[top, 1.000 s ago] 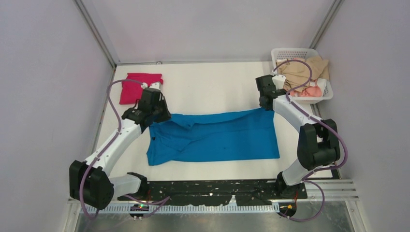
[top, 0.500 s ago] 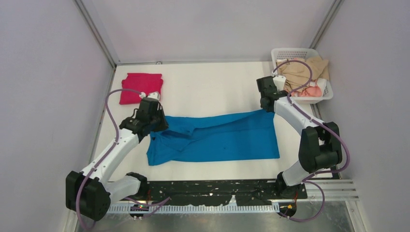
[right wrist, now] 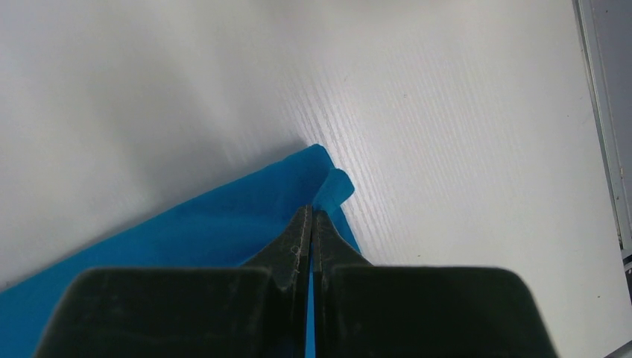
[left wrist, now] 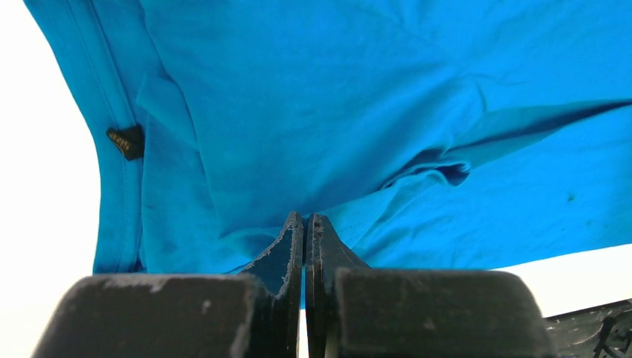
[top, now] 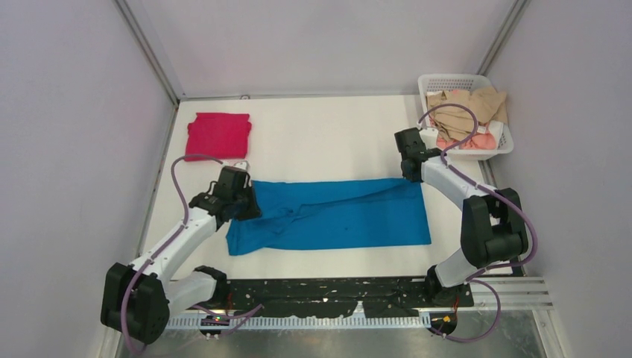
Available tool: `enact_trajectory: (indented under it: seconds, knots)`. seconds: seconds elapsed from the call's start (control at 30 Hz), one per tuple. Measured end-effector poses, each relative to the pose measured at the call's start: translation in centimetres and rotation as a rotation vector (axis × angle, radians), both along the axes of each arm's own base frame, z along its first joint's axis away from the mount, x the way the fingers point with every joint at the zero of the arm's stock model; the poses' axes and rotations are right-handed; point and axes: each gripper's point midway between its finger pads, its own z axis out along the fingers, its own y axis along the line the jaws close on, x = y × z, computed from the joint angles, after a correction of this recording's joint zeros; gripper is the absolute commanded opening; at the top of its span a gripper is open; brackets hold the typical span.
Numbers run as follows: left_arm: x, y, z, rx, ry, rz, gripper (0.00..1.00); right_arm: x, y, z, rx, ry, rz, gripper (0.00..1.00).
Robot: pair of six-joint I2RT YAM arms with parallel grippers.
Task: Fold and stack the t-shirts
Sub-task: Fold the other side of the tshirt into a rectangle
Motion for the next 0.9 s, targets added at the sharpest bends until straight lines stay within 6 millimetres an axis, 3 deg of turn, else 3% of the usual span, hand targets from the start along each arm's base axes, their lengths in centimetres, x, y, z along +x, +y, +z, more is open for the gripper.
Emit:
enact_trajectory:
  seconds: [0.1, 0.17, 0.23, 0.33, 0.37, 0.43, 0.53, 0.57, 0.73, 0.83, 0.9]
  knots:
    - [-1.0, 0.3, -1.1, 0.005, 0.031, 0.004, 0.00, -0.2, -0.1, -0.2, -0.006, 0.006, -0.003, 0.12]
    - [-1.5, 0.5, -1.8, 0.013, 0.054, 0.017, 0.31, -0.4, -0.3, -0.3, -0.014, 0.010, -0.007, 0.22]
    - [-1.7, 0.8, -2.0, 0.021, 0.063, 0.028, 0.43, -0.5, -0.6, -0.3, -0.026, 0.012, -0.018, 0.29]
    - [-2.5, 1.0, -2.4, 0.026, 0.092, 0.029, 0.62, -0.9, -1.1, -0.3, -0.049, 0.020, -0.048, 0.59]
    - [-2.8, 0.8, -2.4, 0.017, 0.097, 0.023, 0.69, -1.2, -1.4, -0.4, -0.059, 0.025, -0.059, 0.63]
    - [-3.5, 0.4, -1.9, -0.014, 0.091, 0.000, 0.97, -1.9, -1.8, -0.5, -0.078, 0.043, -0.079, 0.75]
    - [-3.6, -0.4, 0.3, -0.078, 0.011, -0.024, 1.00, -3.0, -2.3, -0.1, -0.091, 0.053, -0.104, 0.87]
    - [-3.5, -0.6, 1.2, -0.100, -0.025, -0.024, 1.00, -3.2, -2.4, 0.1, -0.088, 0.047, -0.108, 0.99]
    - [-2.3, -1.9, 3.2, -0.162, -0.091, -0.049, 1.00, -2.6, -0.8, 2.3, 0.023, -0.056, -0.053, 0.95]
    - [-0.7, -3.0, 3.0, -0.179, -0.064, -0.062, 1.00, -1.3, 1.5, 2.6, 0.135, -0.107, 0.027, 0.95]
    - [0.3, -3.9, 1.8, -0.185, -0.004, -0.075, 1.00, -0.6, 3.2, 2.0, 0.205, -0.112, 0.084, 0.95]
